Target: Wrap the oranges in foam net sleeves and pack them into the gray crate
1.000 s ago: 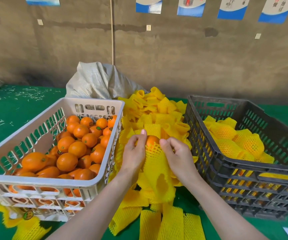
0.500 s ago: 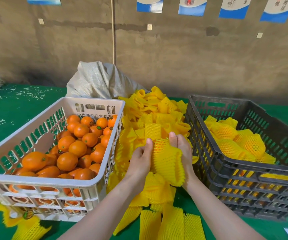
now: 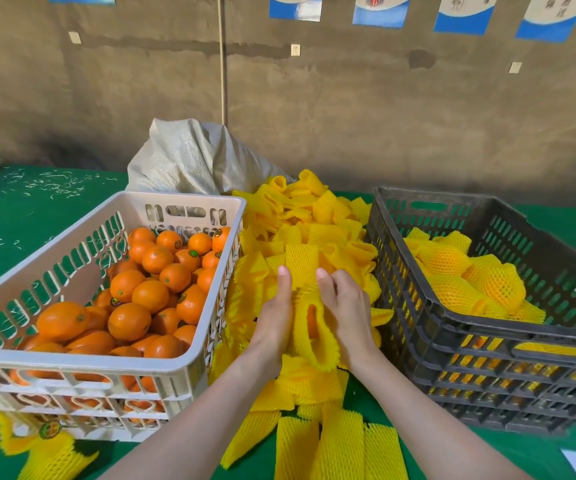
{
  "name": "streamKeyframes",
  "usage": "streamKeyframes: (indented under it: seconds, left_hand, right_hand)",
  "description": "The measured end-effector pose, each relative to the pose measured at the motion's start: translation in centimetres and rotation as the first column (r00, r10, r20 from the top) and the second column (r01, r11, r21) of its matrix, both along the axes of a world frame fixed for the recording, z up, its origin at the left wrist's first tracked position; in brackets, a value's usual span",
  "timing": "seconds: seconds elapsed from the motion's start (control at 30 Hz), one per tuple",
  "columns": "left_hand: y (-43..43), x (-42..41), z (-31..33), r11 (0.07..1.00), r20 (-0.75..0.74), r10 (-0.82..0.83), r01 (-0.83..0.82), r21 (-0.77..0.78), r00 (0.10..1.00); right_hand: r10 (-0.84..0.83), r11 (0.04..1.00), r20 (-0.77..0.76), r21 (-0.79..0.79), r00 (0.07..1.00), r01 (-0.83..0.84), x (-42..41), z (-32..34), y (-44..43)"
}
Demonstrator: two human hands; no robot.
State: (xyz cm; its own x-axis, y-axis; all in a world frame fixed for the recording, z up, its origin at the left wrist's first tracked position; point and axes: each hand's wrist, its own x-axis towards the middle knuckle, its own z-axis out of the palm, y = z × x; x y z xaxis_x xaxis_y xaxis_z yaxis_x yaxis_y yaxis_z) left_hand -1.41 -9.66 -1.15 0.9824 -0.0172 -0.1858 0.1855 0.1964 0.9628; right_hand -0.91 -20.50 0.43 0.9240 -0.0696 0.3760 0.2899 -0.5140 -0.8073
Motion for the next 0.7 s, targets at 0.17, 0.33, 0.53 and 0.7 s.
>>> streamKeyframes:
  seconds: [0.17, 0.33, 0.53, 0.7]
  left_hand:
    - [0.6, -0.2, -0.1, 0.997, 0.064, -0.029, 0.033, -0.067, 0.998]
    - [1.5, 0.1, -0.2, 0.980, 0.075, -0.124, 0.134, -0.149, 0.989]
    - [2.1, 0.2, -0.4, 0.931, 0.127, -0.259, 0.282, -0.230, 0.958]
    - [1.7, 0.4, -0.5, 0.937, 0.141, -0.251, 0.277, -0.212, 0.958]
  right_hand:
    - [-0.020, 1.000, 0.041, 0.006, 0.999, 0.020, -0.4, -0.3, 0.0]
    - [-0.057, 0.983, 0.029, 0.177, 0.998, 0.051, 0.0, -0.4, 0.0]
    - [0.208, 0.949, -0.034, 0.251, 0.978, -0.193, 1.3, -0.2, -0.9]
    - [0.221, 0.908, -0.058, 0.377, 0.974, -0.184, 1.3, -0.2, -0.8]
